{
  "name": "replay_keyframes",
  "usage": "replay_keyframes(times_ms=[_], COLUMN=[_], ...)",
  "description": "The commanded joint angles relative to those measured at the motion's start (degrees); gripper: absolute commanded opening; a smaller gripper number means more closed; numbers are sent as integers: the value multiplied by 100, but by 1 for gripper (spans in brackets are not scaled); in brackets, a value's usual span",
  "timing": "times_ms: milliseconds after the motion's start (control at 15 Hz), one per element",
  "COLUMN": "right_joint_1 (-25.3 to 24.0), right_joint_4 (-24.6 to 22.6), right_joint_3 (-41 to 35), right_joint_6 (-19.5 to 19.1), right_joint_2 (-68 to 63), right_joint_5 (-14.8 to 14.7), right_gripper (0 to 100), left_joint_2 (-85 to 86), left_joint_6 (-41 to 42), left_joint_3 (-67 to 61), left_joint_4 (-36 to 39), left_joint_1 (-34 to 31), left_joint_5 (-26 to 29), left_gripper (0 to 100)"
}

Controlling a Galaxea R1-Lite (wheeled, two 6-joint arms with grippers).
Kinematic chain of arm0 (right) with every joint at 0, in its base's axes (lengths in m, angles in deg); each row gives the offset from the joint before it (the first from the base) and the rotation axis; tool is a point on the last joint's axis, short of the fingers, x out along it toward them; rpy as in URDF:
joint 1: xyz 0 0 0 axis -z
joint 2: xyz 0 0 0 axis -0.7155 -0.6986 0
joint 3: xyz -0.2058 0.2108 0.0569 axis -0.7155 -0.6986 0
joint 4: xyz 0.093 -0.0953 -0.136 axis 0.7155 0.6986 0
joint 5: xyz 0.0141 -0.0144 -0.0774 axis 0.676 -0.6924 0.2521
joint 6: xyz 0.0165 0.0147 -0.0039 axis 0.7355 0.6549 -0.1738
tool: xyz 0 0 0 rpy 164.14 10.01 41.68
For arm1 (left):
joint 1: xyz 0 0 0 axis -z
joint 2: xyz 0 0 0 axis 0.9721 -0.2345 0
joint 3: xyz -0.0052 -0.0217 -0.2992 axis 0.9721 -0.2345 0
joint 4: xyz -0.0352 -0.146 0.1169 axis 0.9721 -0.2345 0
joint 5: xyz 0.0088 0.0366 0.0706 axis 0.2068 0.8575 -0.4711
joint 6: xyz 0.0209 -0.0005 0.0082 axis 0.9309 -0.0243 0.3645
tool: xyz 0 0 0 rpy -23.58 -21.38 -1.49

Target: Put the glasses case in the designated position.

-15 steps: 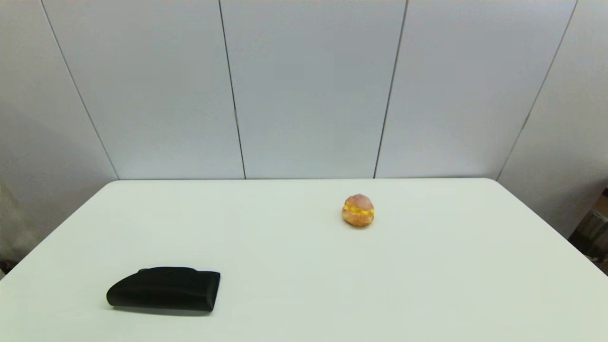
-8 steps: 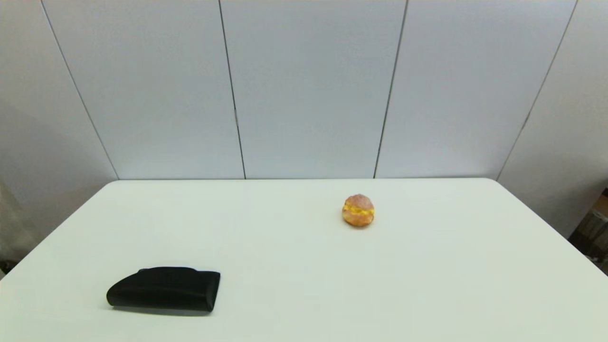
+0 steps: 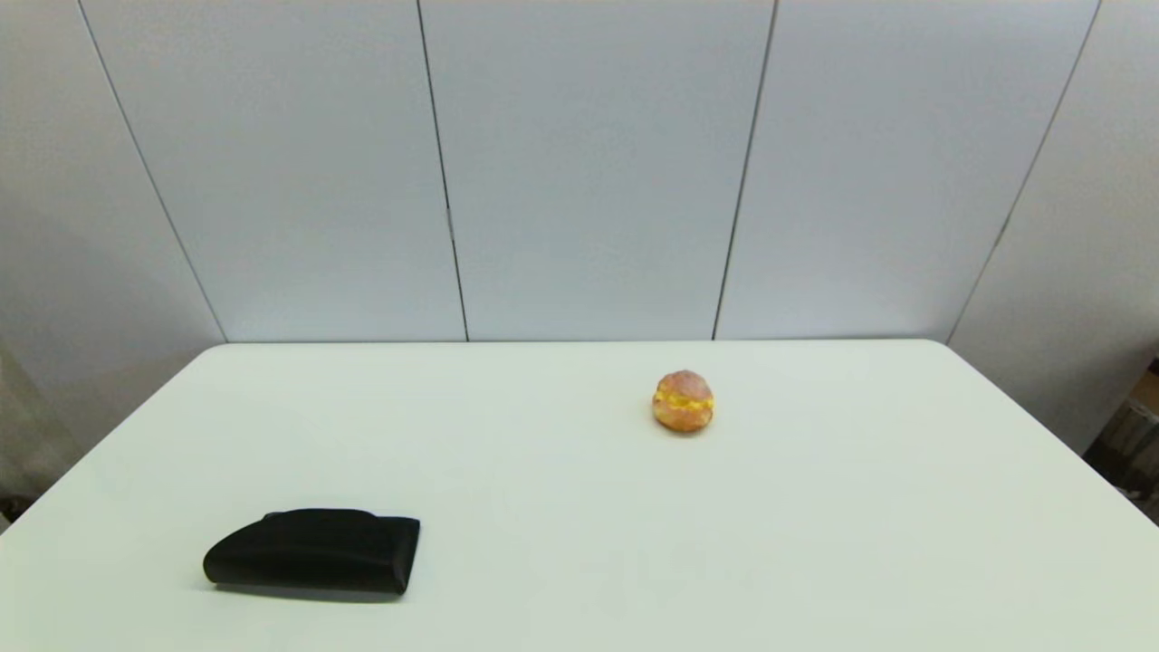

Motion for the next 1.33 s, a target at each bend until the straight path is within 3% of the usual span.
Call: replay_keyframes(times_ms=[67, 467, 667, 867, 1333], right_joint_1=[-4, -4, -4, 5, 5], right_joint_4=[-5, -5, -5, -5, -5], right_joint_3=[0, 0, 0, 0, 0], right_joint_6=[-1, -1, -1, -1, -1], right_joint_2=[-7, -7, -7, -7, -7], right_joint_5=[6, -3, -3, 6, 6], right_gripper=[100, 100, 100, 100, 100], left_joint_2=[-3302, -5860, -6782, -7292, -8048], left_joint_6=[775, 1689, 2779, 3614, 6937], left_joint_3=[3013, 4516, 5395, 5861, 6256], left_joint_4=[-2062, -2334, -2949, -3846, -5384], left_joint_1=[571, 624, 624, 624, 0], left_joint_5=[-41, -41, 55, 662, 1795], left_gripper=[100, 100, 100, 100, 100])
